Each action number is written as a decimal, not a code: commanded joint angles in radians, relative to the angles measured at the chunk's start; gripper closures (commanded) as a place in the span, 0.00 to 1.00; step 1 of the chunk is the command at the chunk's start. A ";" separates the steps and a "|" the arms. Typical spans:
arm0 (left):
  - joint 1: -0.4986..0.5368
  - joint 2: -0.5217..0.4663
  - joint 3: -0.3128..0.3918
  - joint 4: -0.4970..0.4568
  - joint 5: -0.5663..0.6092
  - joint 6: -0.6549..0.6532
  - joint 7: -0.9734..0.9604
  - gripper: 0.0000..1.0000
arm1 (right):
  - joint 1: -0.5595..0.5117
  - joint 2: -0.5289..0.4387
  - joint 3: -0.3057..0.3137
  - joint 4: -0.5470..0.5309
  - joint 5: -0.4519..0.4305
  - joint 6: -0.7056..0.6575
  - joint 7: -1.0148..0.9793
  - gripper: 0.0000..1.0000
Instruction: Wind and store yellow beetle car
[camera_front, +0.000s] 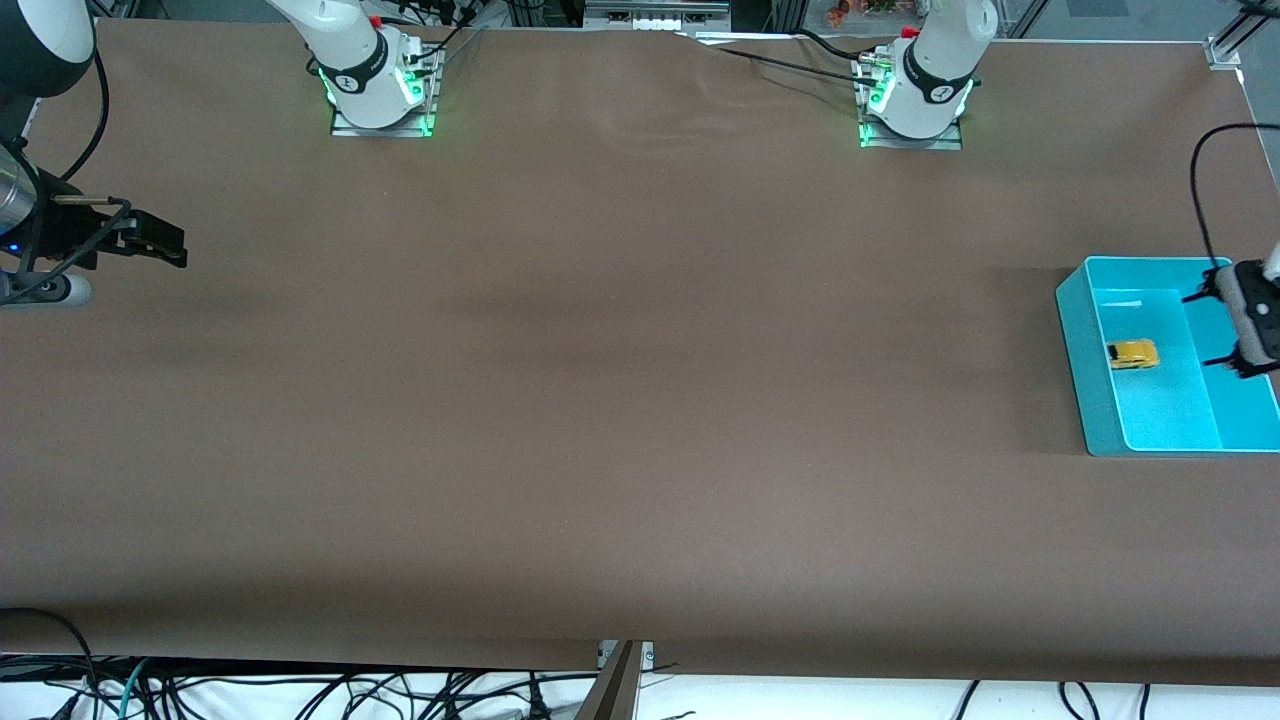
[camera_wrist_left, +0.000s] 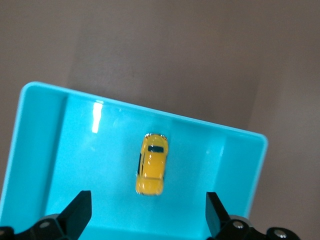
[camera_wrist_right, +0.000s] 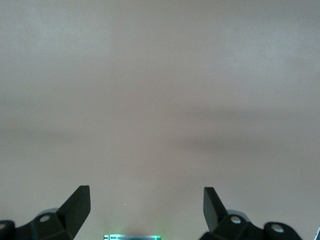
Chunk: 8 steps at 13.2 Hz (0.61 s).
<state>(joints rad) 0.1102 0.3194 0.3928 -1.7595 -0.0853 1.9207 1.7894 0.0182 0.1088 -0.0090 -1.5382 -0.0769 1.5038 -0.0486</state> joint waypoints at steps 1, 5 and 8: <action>0.009 -0.072 -0.066 0.054 0.053 -0.095 -0.279 0.00 | 0.002 -0.018 -0.005 -0.013 0.016 -0.020 0.021 0.00; -0.004 -0.161 -0.198 0.052 0.094 -0.216 -0.944 0.00 | 0.002 -0.017 -0.019 -0.013 0.051 -0.020 0.026 0.00; -0.012 -0.195 -0.348 0.057 0.084 -0.253 -1.334 0.00 | 0.006 -0.015 -0.019 -0.014 0.063 -0.020 0.023 0.00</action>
<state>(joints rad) 0.1032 0.1551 0.1226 -1.6999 -0.0210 1.7032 0.6636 0.0177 0.1088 -0.0220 -1.5402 -0.0354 1.4947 -0.0374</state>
